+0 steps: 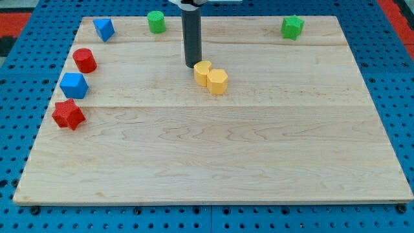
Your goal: Push the red blocks into the yellow blocks
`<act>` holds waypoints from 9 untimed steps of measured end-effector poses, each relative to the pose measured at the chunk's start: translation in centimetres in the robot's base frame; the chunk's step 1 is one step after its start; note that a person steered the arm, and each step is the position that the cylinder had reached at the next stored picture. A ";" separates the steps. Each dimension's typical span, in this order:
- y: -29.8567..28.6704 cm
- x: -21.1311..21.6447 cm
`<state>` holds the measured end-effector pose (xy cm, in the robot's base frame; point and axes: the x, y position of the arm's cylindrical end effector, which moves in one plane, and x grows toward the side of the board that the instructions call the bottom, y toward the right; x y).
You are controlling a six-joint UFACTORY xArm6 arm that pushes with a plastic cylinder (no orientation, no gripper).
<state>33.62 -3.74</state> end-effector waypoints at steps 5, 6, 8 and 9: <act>-11.4 0.3; -2.4 0.3; -6.7 0.4; -10.7 9.0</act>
<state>42.64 -14.48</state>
